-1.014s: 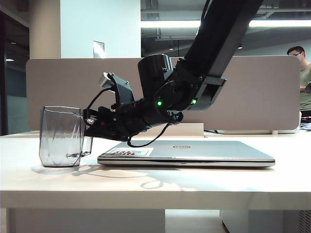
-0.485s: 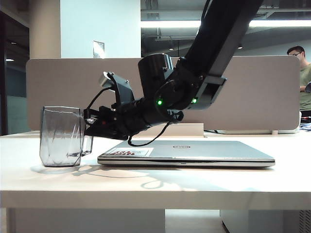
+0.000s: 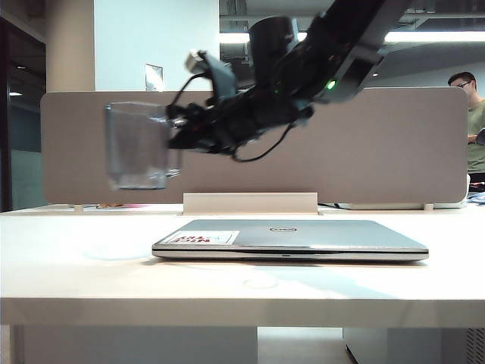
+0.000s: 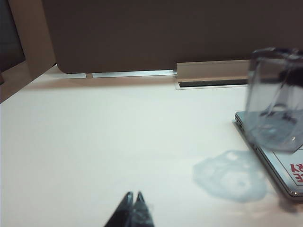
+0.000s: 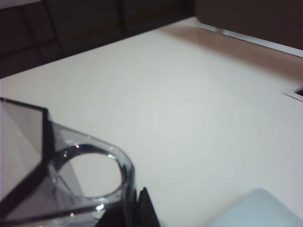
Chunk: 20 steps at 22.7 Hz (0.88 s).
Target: Pick up the water cup and place it on the right side of the laptop.
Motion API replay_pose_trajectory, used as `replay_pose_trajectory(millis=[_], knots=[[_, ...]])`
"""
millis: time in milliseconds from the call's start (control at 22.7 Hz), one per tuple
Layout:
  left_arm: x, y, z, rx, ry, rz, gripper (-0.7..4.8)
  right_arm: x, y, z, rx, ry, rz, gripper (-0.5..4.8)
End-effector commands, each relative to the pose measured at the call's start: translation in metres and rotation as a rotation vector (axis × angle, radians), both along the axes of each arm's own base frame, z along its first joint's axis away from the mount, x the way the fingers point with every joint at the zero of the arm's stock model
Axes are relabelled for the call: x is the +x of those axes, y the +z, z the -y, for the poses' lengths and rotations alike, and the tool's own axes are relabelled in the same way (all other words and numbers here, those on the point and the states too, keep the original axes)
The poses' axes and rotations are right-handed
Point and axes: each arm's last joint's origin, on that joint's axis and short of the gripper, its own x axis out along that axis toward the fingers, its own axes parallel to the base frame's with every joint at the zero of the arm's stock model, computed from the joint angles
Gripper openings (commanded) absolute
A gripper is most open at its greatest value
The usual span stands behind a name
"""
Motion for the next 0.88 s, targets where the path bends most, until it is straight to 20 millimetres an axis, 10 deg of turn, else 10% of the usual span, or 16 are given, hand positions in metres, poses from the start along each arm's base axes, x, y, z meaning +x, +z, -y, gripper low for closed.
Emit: replay_pose_trajectory(millis=[44, 881], knots=[[0.0, 0.002, 0.0, -0.002, -0.002, 0.015, -0.04, 0.003, 0.016, 0.016, -0.019, -0.037, -0.017, -0.04], [0.0, 0.002, 0.0, -0.008, -0.008, 0.014, -0.04, -0.032, 0.019, 0.148, -0.051, -0.328, -0.015, -0.04]])
